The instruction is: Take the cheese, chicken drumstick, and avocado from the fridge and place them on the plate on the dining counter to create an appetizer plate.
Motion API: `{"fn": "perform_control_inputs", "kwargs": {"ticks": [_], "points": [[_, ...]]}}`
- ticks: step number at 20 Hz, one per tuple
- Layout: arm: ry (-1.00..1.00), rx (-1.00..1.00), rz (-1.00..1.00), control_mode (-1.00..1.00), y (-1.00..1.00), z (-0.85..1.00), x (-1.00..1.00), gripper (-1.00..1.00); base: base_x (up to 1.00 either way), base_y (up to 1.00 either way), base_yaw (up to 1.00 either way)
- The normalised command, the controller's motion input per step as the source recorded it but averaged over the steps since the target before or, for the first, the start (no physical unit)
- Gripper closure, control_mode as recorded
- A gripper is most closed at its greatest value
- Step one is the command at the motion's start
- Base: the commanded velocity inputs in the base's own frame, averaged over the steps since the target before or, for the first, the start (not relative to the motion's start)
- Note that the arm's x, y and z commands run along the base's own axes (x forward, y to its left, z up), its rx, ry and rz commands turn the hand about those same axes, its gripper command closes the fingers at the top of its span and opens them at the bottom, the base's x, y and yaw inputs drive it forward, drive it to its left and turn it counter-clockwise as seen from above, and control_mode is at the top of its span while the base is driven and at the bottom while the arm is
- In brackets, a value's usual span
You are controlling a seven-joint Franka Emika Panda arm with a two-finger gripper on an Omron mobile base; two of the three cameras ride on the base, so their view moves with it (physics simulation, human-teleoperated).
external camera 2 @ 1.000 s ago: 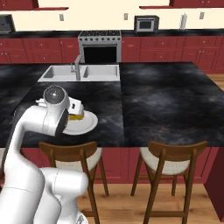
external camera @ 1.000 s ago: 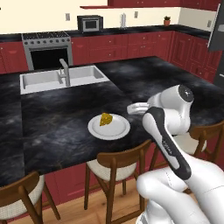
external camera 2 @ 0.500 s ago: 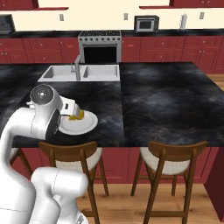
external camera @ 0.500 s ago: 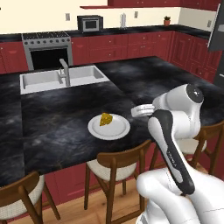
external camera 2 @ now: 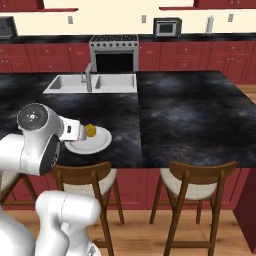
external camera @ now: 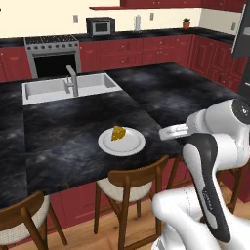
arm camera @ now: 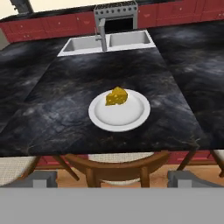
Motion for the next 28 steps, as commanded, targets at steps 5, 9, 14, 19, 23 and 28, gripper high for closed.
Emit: {"fn": "perform_control_inputs", "kwargs": {"ticks": [5,9,14,19,23,28], "points": [[-0.07,-0.02,0.0,-1.0,-0.17,0.08,-0.69,-1.0,0.0,0.0,0.0],[0.0,0.0,0.0,1.0,0.0,0.0,0.0,-1.0,0.0,-0.74,-0.05],[0.0,0.0,0.0,1.0,0.0,0.0,0.0,-1.0,0.07,-1.0,-0.1],[0.0,0.0,0.0,1.0,0.0,0.0,0.0,-1.0,0.05,-1.0,-0.09],[0.0,0.0,0.0,1.0,0.0,0.0,0.0,-1.0,0.04,-1.0,-0.09],[0.0,0.0,0.0,1.0,0.0,0.0,0.0,-1.0,0.22,-1.0,-0.07]]}}
